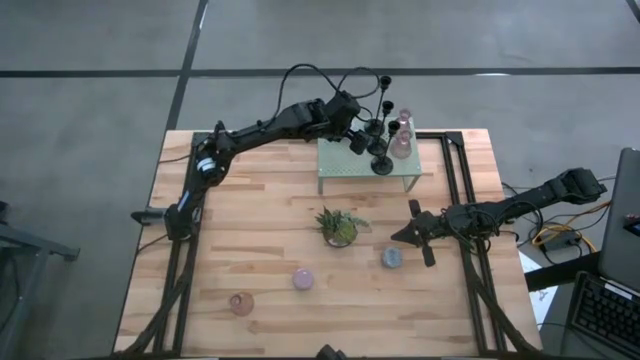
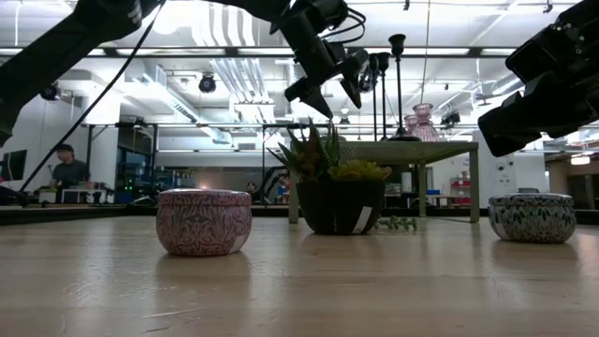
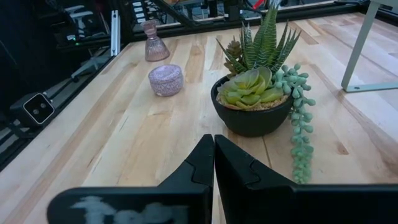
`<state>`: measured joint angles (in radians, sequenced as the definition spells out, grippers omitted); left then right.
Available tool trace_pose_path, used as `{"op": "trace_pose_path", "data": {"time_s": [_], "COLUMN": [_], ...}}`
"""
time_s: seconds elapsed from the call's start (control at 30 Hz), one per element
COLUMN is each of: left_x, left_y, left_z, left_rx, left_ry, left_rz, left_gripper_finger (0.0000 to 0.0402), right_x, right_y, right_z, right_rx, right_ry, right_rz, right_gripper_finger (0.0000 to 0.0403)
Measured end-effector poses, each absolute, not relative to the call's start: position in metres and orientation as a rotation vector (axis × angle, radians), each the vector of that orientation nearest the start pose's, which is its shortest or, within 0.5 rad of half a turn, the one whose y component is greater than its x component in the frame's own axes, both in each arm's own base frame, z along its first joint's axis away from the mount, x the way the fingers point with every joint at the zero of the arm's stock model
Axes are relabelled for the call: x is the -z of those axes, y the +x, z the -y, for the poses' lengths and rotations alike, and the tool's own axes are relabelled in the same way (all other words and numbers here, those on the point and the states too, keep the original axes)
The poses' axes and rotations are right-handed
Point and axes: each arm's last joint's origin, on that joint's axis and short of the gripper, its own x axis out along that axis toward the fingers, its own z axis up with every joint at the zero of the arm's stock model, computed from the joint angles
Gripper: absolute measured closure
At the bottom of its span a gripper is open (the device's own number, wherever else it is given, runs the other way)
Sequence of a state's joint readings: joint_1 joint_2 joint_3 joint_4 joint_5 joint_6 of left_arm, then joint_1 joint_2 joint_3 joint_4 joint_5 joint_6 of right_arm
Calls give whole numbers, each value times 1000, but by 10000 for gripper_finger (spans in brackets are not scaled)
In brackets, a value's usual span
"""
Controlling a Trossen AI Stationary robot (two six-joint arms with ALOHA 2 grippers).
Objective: Pick & Place candle stick holders
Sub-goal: Put the left pink scented candle on the shelf
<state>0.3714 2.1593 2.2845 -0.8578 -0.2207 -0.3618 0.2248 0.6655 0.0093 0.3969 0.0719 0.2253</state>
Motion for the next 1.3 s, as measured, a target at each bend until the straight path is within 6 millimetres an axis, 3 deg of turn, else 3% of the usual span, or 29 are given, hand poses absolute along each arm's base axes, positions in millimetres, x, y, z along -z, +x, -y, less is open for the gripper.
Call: {"op": "trace_pose_path", "data": {"time_s": [1.07, 1.3], "left_x": [-347, -340], "left_y": [442, 440], "left_z": [-161, -146], "left_rx": [-674, -635], "left_ry": [-408, -445], "left_rz": [-665, -765], "left_gripper_finger": [48, 48], "right_x": [-140, -140], "right_y": [133, 134], "right_z": [-28, -28], "right_rx": [-123, -123], "right_ry": [185, 185], "right_rz": [-273, -272], "right_gripper_finger": [394, 394]}}
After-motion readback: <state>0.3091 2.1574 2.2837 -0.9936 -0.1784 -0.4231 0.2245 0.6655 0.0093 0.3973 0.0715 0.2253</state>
